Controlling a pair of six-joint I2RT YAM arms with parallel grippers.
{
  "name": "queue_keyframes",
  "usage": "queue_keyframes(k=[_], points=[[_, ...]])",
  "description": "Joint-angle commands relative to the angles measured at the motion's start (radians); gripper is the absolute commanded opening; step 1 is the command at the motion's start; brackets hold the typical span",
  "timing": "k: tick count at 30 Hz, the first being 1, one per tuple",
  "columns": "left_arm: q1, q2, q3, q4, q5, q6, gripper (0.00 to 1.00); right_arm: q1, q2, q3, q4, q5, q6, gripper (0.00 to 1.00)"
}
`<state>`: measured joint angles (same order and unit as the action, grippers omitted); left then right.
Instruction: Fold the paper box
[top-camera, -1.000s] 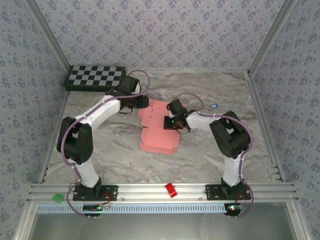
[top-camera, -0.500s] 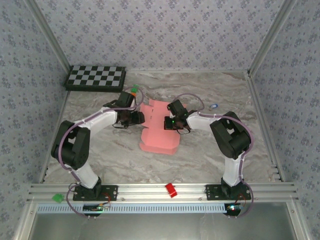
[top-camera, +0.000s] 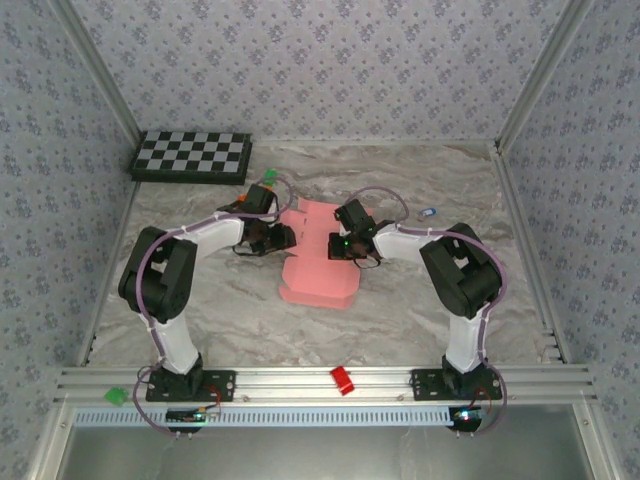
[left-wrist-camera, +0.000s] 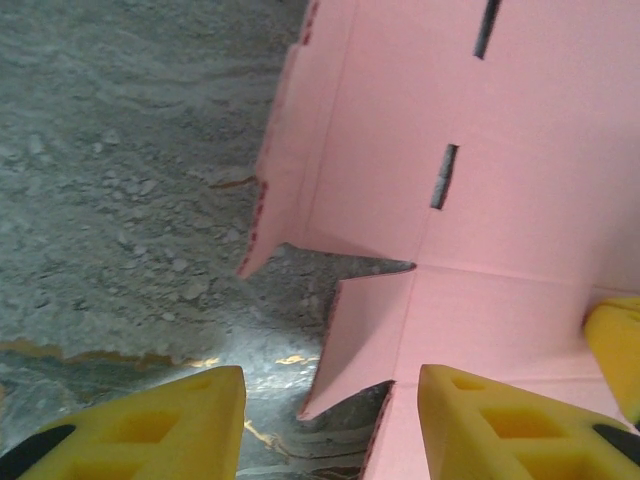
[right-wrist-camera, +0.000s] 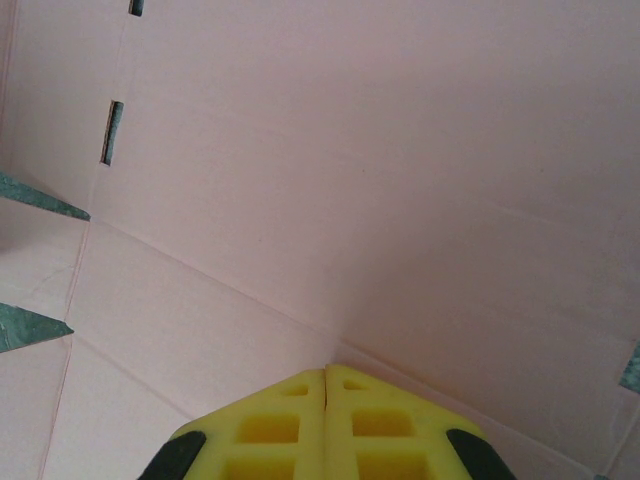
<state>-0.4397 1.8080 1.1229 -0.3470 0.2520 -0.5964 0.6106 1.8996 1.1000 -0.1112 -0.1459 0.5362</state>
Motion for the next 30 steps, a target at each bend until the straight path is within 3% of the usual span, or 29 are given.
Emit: queue_keyframes(k=[1, 9, 30], points=[[-0.005, 0.023, 0.023, 0.029, 0.039, -0.014, 0.47, 0.0, 0.029, -0.036, -0.147, 0.039, 0.017, 0.0], [-0.008, 0.018, 0.006, 0.071, 0.076, -0.021, 0.41, 0.001, 0.032, -0.037, -0.146, 0.039, 0.018, 0.0], [-0.055, 0.013, 0.04, 0.092, 0.112, 0.03, 0.38, 0.004, 0.033, -0.046, -0.137, 0.034, 0.02, 0.0]])
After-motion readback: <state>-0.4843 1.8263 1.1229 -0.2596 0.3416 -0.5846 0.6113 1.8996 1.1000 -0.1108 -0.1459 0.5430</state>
